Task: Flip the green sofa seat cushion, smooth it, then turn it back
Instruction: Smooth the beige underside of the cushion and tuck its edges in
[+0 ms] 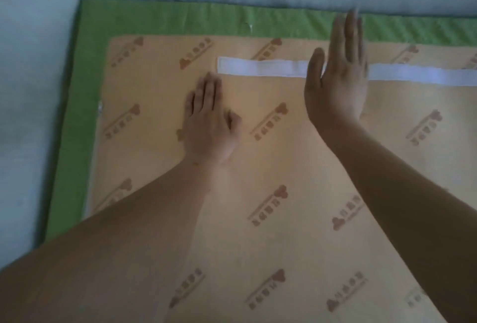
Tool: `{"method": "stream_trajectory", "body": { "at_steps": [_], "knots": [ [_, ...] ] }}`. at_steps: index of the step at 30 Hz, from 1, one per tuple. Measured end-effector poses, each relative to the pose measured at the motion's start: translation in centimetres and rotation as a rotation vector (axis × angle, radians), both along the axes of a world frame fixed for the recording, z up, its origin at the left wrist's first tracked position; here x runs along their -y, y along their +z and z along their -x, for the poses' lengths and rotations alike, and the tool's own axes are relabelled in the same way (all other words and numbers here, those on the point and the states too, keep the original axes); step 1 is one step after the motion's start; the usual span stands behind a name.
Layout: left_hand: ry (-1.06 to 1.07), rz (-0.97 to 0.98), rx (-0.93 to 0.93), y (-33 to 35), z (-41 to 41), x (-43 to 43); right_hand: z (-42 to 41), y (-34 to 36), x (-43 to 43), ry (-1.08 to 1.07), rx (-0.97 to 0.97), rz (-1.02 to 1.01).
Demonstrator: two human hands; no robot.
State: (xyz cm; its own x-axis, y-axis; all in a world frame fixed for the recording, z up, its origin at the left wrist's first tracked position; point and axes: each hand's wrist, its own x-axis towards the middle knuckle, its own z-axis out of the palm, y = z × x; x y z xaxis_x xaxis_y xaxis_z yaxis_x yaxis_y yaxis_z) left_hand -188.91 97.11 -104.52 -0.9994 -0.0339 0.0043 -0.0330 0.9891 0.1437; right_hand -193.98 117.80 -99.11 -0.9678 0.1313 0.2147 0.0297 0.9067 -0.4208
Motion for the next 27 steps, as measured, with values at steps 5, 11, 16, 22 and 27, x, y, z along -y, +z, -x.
{"method": "stream_trajectory", "body": {
  "at_steps": [5,11,16,22,27],
  "knots": [
    [-0.03,-0.049,-0.014,-0.4,-0.4,5.0,-2.2,-3.3,5.8,0.108,0.279,-0.139],
    [-0.036,-0.028,0.014,-0.9,-1.1,11.7,-1.2,-2.4,12.1,0.15,0.087,-0.169],
    [-0.041,-0.005,0.005,-1.4,-2.1,16.5,0.2,-2.2,16.5,0.092,0.089,-0.139],
    [-0.014,-0.088,-0.028,-1.5,-1.9,18.3,-0.1,-3.6,21.3,0.146,0.266,-0.143],
    [0.014,-0.099,0.006,-1.9,-2.4,23.6,-0.6,-3.5,26.6,0.35,0.17,-0.259]
  ]
}}
